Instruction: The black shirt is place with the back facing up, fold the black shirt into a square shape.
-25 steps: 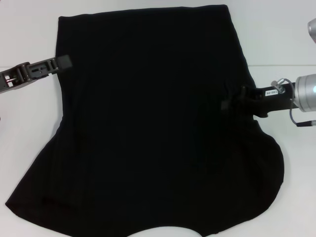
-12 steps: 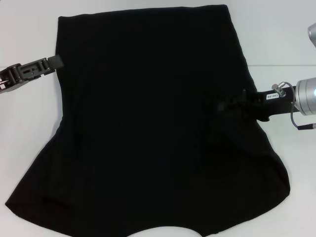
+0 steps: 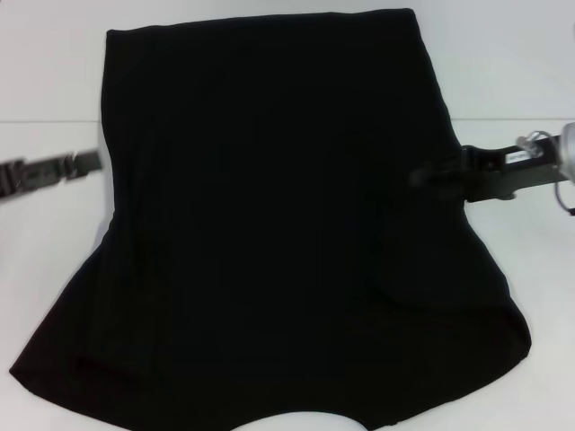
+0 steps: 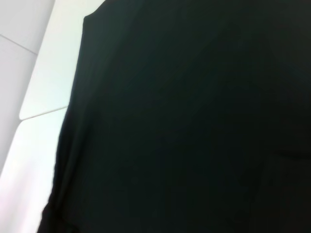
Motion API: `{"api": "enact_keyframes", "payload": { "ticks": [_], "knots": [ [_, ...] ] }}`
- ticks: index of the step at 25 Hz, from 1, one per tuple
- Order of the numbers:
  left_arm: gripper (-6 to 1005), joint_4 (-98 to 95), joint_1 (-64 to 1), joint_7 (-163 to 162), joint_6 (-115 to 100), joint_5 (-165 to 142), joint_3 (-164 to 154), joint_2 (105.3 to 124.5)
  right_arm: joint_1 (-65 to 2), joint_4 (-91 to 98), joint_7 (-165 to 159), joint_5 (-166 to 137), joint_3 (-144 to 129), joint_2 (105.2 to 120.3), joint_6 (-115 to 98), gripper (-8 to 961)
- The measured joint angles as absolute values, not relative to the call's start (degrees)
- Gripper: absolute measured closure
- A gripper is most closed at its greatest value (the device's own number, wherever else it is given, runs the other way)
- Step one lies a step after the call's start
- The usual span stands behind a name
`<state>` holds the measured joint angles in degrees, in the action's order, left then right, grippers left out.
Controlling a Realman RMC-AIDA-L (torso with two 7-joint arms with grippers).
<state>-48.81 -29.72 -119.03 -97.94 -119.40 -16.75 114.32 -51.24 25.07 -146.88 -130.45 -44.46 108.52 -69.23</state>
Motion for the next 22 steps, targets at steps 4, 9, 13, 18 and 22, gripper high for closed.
{"api": "enact_keyframes", "payload": {
  "ticks": [4, 9, 13, 18, 22],
  "knots": [
    [418, -54.13, -28.05, -123.67, -102.54, -127.92, -16.69, 113.49, -50.64, 25.23, -144.64, -131.11, -44.47, 106.85, -70.38, 296],
    [417, -55.94, -28.16, -127.30, -104.58, -139.03, -17.15, 113.34, -50.45, 26.69, -143.23, -133.88, -44.54, 105.99, -71.96, 314],
    [417, -55.98, -28.26, -129.01, -103.94, -143.74, -17.39, 113.67, -50.21, 27.92, -143.43, -134.46, -44.56, 106.38, -72.26, 315],
    [418, -57.62, -27.35, -131.11, -103.58, -148.93, -16.23, 113.58, -49.98, 27.95, -143.36, -134.50, -44.56, 106.65, -72.26, 315],
    [418, -57.91, -27.17, -131.74, -103.43, -151.88, -15.99, 113.62, -49.67, 27.95, -143.46, -134.53, -44.37, 106.72, -72.28, 315]
  ]
}}
